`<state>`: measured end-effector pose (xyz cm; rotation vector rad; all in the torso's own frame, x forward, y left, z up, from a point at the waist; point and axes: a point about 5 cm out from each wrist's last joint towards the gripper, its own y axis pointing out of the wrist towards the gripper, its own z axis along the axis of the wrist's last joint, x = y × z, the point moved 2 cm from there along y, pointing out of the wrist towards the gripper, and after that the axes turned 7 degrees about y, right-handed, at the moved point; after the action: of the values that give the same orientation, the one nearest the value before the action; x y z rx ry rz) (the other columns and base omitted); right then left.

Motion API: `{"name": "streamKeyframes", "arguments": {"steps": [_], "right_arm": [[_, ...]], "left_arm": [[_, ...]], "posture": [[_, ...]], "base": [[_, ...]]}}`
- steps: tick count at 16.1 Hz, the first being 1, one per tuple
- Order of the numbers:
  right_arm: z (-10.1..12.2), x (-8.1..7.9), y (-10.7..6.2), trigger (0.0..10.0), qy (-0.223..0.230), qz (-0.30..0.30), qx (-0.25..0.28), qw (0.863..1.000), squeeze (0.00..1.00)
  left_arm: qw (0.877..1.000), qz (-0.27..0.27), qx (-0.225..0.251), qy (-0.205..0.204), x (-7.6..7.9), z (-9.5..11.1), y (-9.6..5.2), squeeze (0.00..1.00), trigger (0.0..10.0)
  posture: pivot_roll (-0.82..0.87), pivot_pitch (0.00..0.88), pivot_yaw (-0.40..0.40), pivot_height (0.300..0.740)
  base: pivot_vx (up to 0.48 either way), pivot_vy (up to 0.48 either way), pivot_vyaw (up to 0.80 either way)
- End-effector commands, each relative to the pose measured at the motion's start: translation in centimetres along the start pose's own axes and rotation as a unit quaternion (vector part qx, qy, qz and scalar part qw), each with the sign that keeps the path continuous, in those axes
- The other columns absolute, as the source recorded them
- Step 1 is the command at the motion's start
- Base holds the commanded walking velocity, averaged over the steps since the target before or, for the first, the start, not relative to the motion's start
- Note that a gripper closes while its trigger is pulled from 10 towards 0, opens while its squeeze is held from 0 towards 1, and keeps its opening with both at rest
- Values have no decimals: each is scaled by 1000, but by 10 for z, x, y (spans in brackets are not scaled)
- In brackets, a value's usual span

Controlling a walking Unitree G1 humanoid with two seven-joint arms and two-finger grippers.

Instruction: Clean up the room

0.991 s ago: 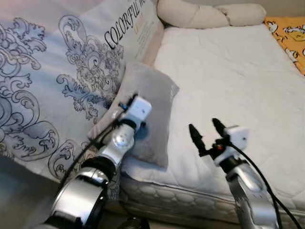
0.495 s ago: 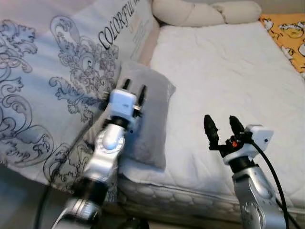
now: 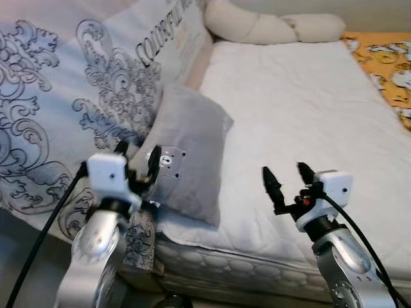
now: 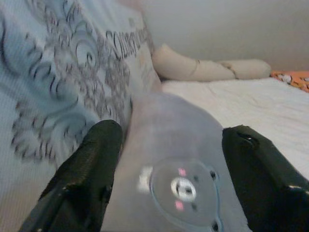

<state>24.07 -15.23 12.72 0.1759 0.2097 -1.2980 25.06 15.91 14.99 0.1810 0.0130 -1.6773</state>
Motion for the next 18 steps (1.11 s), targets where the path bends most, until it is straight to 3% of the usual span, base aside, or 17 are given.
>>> {"name": "streamKeyframes", "arguments": {"steps": [1,5,9,12,15,18], "right_arm": [[12,3,-4,10000,-10,-1,31,999,1000],[9,6,-10,10000,-2,-36,7,999,1000],[5,3,1,10000,4,-45,0,999,1000],[-8,4,-3,10000,-13,-49,-34,998,1000],[-5,2,-4,10000,-25,-49,-29,998,1000],[-6,10,-3,10000,-34,-74,-33,996,1000]], "left_arm": [[1000,1,-11,5,0,1,-5,1000,10000],[1000,-7,-11,16,-3,12,-3,1000,10000],[999,24,-41,19,-14,3,-2,1000,10000],[998,25,-55,8,-10,-3,0,1000,10000],[997,25,-75,-7,-9,-13,-3,1000,10000],[997,18,-80,0,-8,-19,3,1000,10000]], "posture": [[-12,0,44,740],[-18,0,31,740],[13,0,27,740],[-10,0,38,740],[-41,0,48,740],[-45,0,46,740]], "base": [[0,0,0],[0,-229,0],[0,-480,0],[0,-480,0],[0,-480,0],[0,-480,0]]}}
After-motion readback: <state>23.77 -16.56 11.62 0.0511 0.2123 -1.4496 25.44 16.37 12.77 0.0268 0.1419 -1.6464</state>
